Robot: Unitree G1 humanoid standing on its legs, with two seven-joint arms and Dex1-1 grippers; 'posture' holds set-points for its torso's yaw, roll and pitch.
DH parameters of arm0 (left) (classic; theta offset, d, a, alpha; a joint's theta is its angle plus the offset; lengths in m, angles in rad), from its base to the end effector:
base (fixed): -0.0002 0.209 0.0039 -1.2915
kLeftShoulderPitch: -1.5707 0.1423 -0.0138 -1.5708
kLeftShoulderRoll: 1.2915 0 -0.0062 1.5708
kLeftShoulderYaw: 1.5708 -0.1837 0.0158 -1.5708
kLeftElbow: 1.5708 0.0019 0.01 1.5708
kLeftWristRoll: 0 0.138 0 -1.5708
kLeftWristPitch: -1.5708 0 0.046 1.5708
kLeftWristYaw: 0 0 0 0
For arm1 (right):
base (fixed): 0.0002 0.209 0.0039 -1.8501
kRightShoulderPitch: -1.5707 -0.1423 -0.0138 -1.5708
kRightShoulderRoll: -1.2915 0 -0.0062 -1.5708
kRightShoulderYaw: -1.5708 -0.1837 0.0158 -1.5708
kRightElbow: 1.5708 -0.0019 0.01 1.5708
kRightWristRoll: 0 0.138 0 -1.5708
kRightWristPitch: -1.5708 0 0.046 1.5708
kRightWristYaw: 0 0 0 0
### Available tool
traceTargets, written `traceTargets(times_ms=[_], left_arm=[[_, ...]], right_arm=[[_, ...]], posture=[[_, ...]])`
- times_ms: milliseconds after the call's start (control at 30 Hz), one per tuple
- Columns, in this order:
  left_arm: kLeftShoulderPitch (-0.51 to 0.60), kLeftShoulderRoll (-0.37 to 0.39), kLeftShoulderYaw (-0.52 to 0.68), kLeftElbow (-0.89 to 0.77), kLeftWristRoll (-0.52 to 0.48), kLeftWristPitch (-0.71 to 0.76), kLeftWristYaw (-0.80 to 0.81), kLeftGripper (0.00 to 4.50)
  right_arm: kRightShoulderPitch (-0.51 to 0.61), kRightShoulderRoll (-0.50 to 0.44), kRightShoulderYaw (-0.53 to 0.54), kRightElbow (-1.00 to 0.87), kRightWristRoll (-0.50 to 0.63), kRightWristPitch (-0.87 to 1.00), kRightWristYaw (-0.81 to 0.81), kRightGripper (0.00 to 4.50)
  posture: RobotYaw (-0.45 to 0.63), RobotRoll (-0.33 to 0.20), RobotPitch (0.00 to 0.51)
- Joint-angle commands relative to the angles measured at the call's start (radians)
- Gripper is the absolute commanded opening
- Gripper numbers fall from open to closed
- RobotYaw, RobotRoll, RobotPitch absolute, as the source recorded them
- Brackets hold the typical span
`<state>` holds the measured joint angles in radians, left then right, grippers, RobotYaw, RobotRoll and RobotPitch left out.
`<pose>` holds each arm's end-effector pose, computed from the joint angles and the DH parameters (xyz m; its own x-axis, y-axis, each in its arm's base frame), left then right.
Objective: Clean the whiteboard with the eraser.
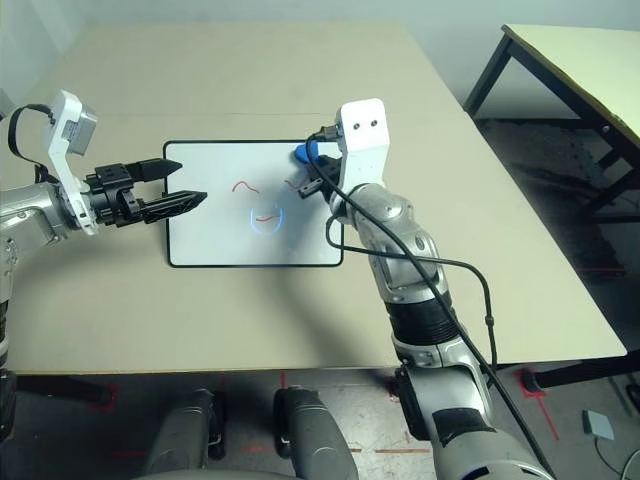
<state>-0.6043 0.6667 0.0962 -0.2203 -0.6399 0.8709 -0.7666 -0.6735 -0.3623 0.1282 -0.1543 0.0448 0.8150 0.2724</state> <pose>0.2629 0.2202 0.2274 0.5863 -0.8010 -0.1214 0.8091 0.5863 0.0387 0.2855 -0.1497 0.1993 0.9379 0.3236 -0.1250 -0.3468 0.8653 -0.3619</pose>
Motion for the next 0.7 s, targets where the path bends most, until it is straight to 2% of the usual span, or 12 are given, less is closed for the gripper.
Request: traceTargets(times_ms=[33, 400, 700], left_arm=[[-0.004, 0.002, -0.002, -0.006, -0.005, 0.008, 0.0, 4.5], [0.002, -0.003, -0.003, -0.007, -0.001, -0.001, 0.003, 4.5], [0.001, -0.005, -0.005, 0.001, 0.003, -0.01, 0.002, 4.5]], right_arm=[[0.041, 0.01, 0.013, 0.014, -0.007, 0.032, 0.004, 0.57], [0.087, 0.074, 0.057, -0.027, -0.002, 0.065, 0.019, 0.57], [0.08, 0.137, 0.119, 0.006, -0.011, 0.054, 0.03, 0.57]], posture=[[0.04, 0.0, 0.138], [0.04, 0.0, 0.134], [0.04, 0.0, 0.132]])
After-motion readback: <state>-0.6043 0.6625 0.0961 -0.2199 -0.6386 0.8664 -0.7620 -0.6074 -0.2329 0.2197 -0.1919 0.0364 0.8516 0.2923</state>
